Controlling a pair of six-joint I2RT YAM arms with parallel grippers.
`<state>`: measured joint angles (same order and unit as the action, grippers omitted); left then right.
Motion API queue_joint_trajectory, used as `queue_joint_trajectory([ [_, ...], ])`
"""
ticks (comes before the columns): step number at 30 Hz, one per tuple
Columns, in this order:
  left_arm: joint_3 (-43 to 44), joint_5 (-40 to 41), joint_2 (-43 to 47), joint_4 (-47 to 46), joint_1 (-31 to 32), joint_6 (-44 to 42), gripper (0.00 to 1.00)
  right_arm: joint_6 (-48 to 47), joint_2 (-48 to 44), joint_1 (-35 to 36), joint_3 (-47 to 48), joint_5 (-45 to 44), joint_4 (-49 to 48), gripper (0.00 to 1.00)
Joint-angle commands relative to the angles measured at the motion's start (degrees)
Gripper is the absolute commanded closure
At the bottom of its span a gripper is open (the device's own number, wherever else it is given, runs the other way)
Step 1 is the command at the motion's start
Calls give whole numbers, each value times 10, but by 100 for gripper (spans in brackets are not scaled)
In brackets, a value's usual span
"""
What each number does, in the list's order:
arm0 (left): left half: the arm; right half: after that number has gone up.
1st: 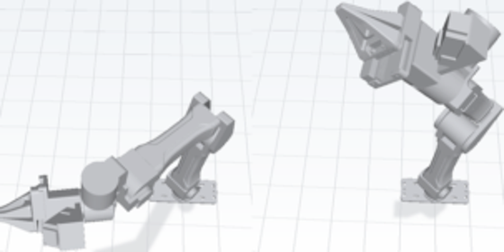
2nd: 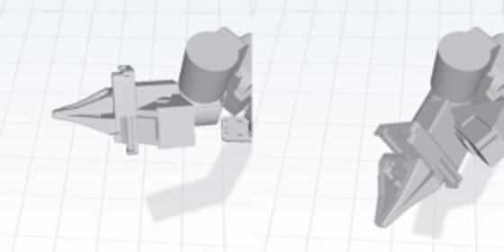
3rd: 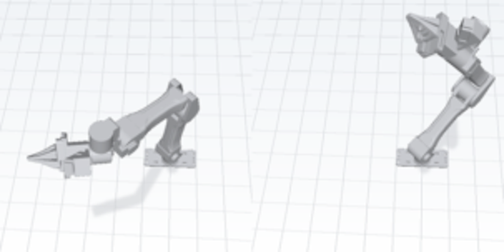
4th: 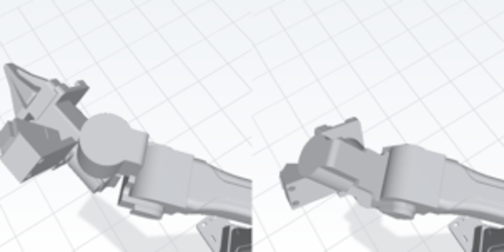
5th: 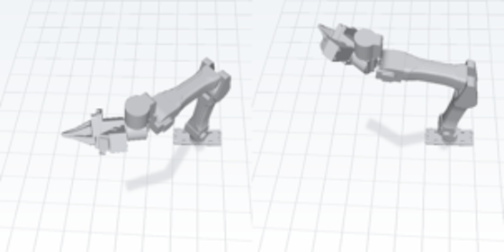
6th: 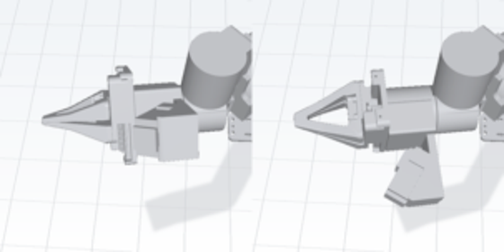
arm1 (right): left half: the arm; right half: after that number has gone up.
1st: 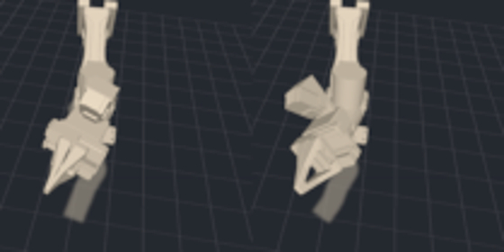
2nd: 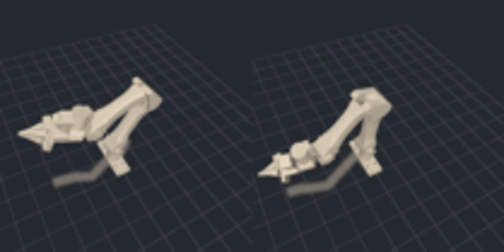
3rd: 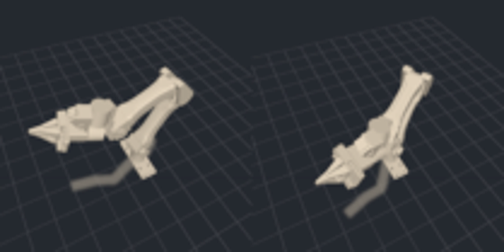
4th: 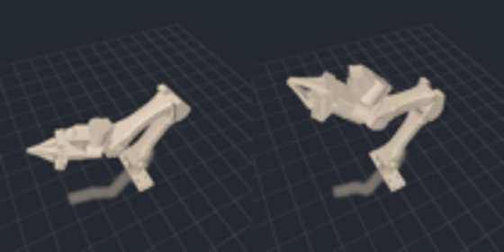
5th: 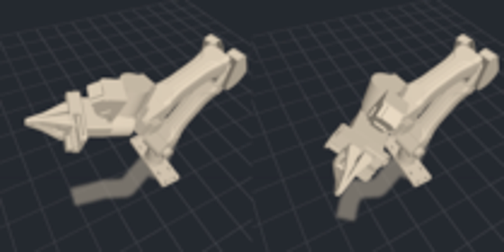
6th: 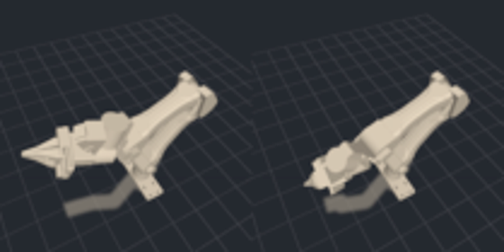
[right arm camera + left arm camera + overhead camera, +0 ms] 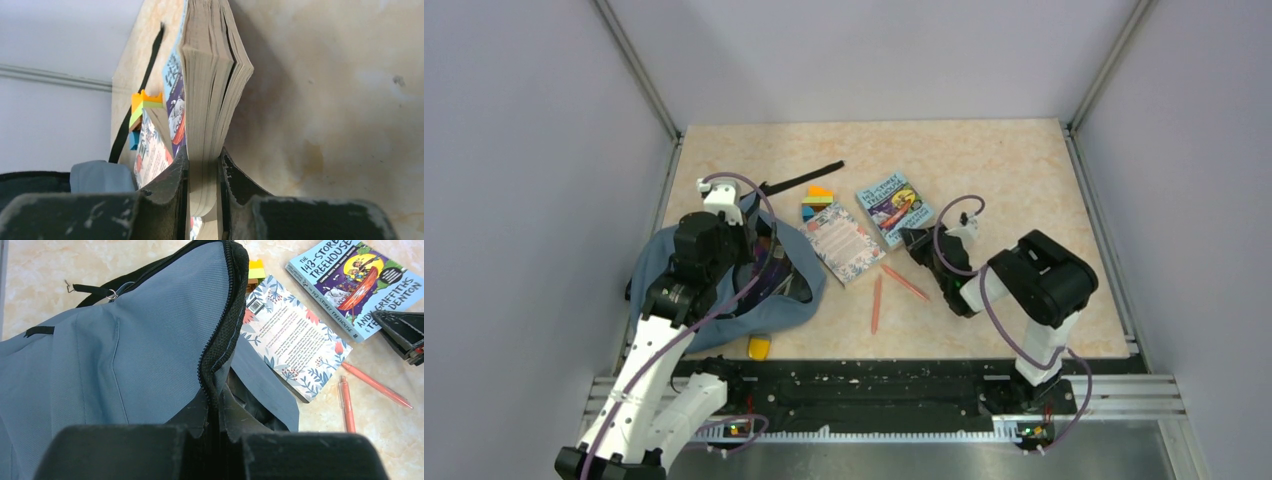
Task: Pack the student bag
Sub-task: Pick up the book from the center of the board.
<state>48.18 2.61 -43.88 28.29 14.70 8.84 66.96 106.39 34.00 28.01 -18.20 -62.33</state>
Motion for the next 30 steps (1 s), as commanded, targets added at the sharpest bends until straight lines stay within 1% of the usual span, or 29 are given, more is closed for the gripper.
queue_joint_trajectory([
  [1,8,-16,12,-38,-1,3,100,-110,-74,-4,-2,3,-61,100],
  [9,5,-20,36,-42,-1,6,100,-226,-146,-4,-10,40,-32,100],
  [13,6,-23,39,-42,-1,8,100,-289,-201,-3,-2,57,39,100],
  [14,7,-37,40,-41,-1,8,100,-303,-217,-4,-2,60,59,100],
  [17,7,-45,47,-42,-1,10,100,-340,-291,-3,-6,69,119,100],
  [19,6,-47,50,-42,-1,10,100,-367,-338,-3,-3,84,181,100],
  [22,6,-53,52,-42,-1,12,100,-388,-404,-3,9,114,264,100],
  [25,6,-57,50,-43,-1,13,100,-389,-458,-3,20,169,326,100],
  [30,5,-56,48,-43,-1,13,100,-361,-516,-3,23,273,354,100],
])
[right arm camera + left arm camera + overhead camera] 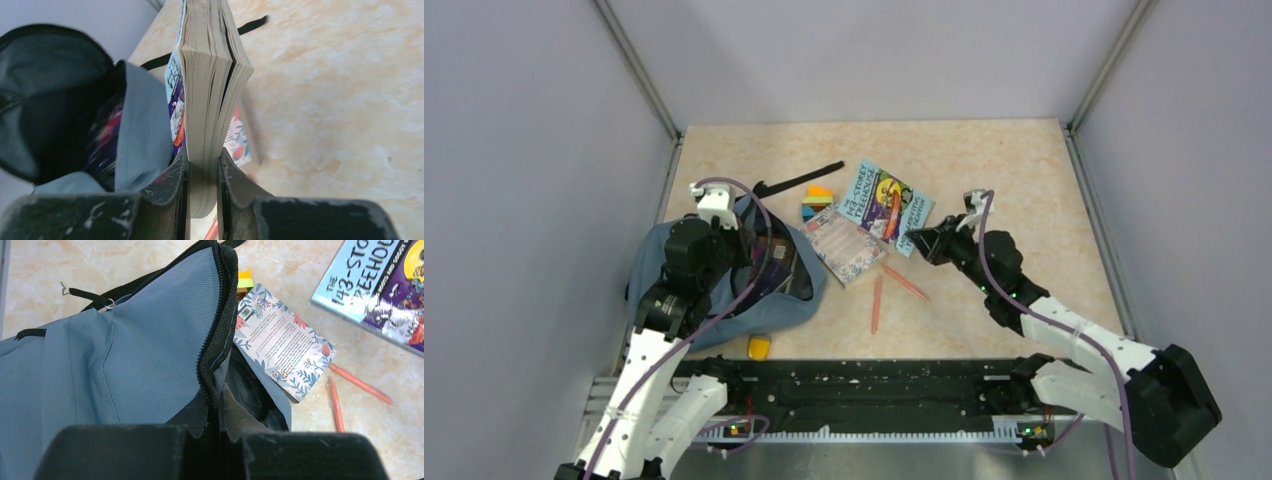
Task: Pack the student bag
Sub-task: Place the book in the student bag.
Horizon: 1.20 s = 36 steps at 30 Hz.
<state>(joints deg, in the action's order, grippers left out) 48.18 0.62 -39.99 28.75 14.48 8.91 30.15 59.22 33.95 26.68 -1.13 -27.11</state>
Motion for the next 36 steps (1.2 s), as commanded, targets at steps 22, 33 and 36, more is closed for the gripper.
queue_joint_trajectory([
  [22,2,-30,5,-51,1,12,100,77,34,112,76,245,-132,100],
  [33,2,-31,6,-52,1,13,100,60,137,147,119,212,-159,100],
  [36,1,-33,6,-53,1,13,100,48,167,155,141,201,-153,100],
])
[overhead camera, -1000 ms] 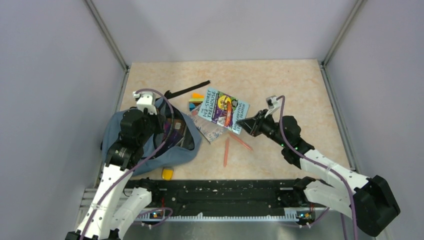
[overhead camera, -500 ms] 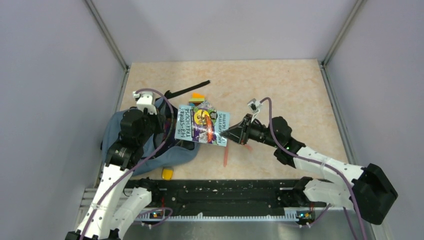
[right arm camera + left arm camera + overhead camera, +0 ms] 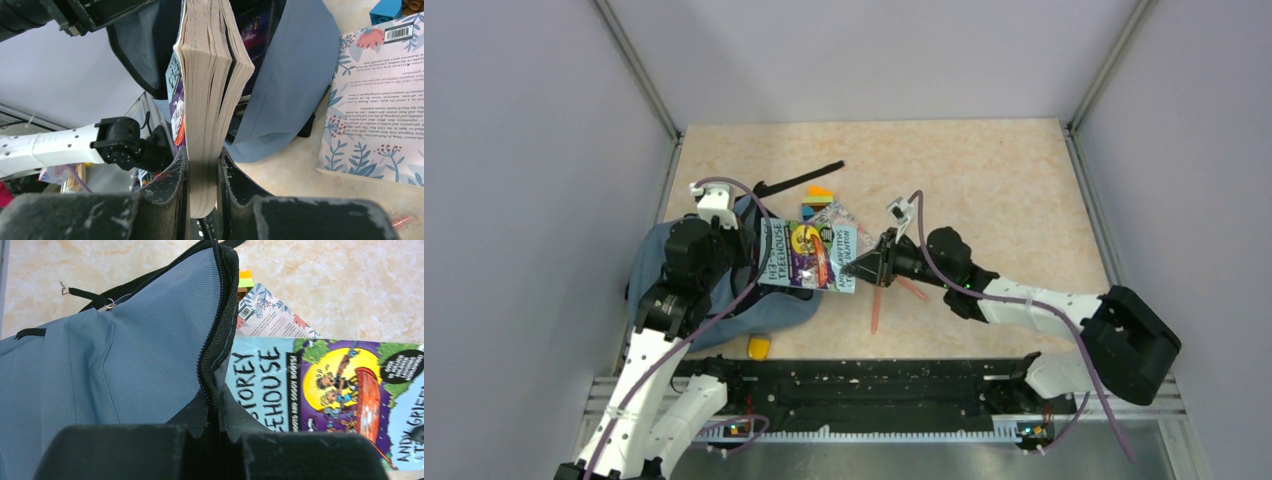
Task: Pack the student bag
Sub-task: Place the book in the student bag.
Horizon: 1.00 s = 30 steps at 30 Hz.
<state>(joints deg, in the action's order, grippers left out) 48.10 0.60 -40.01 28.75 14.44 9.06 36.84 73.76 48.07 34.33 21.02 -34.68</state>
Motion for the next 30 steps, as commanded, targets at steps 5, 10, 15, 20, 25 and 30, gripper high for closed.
queue_joint_trajectory([
  [5,2,-36,5,-53,1,12,100,-51,64,39,109,-62,-29,100],
  [10,2,-36,7,-53,1,12,100,-21,121,40,150,-61,-18,100],
  [15,2,-39,8,-54,2,13,100,7,176,44,190,-45,-25,100],
  [20,2,-41,7,-55,2,13,100,22,236,52,237,-26,-40,100],
  [25,2,-41,6,-54,2,13,100,24,309,65,303,-16,-35,100],
  [30,1,-38,6,-54,2,13,100,24,376,78,371,-17,-33,100],
])
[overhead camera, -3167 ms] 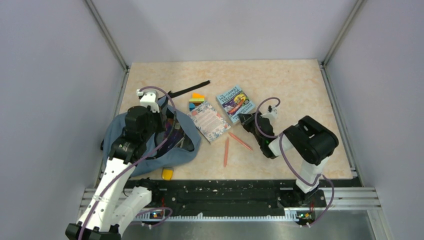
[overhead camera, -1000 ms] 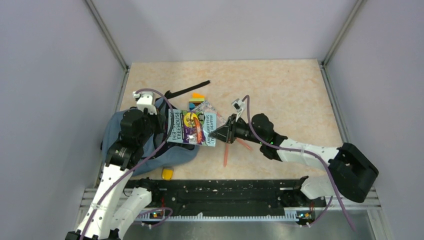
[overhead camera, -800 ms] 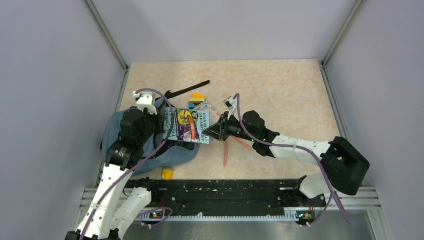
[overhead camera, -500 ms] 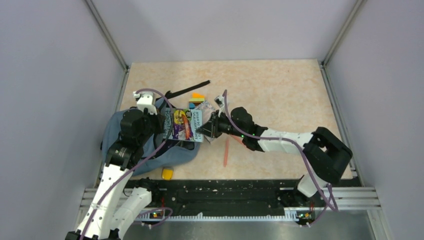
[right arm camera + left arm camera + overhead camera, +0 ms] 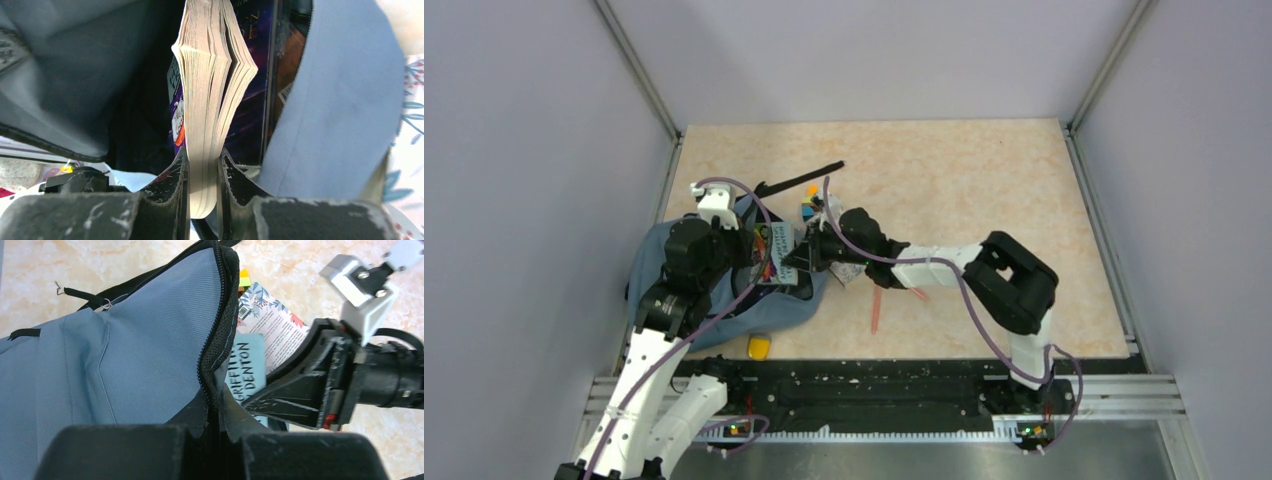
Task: Pack the student bag
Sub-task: Place the book in the student bag.
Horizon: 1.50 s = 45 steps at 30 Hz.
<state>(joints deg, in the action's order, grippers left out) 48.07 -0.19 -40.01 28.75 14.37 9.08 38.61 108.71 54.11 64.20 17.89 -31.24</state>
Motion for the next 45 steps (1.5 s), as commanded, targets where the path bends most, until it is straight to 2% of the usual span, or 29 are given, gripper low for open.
queue_joint_trajectory([
  [1,1,-30,6,-54,3,13,100,6,39,21,88,14,-63,100],
  [10,2,-35,1,-54,2,13,100,-24,139,57,213,1,-21,100],
  [17,2,-35,2,-53,2,13,100,-50,155,63,234,-15,2,100],
  [19,2,-36,1,-54,2,13,100,-62,148,63,229,-17,4,92],
  [24,2,-36,1,-54,2,13,100,-79,130,63,217,-14,0,60],
  [27,2,-34,2,-54,2,13,100,-88,115,63,201,-17,-4,47],
  [32,1,-33,4,-54,2,13,100,-114,75,63,162,-24,-12,40],
  [39,1,-24,4,-52,2,12,100,-167,-13,63,75,-38,-15,36],
  [45,1,-16,6,-53,2,10,100,-230,-119,57,-6,-106,61,32],
])
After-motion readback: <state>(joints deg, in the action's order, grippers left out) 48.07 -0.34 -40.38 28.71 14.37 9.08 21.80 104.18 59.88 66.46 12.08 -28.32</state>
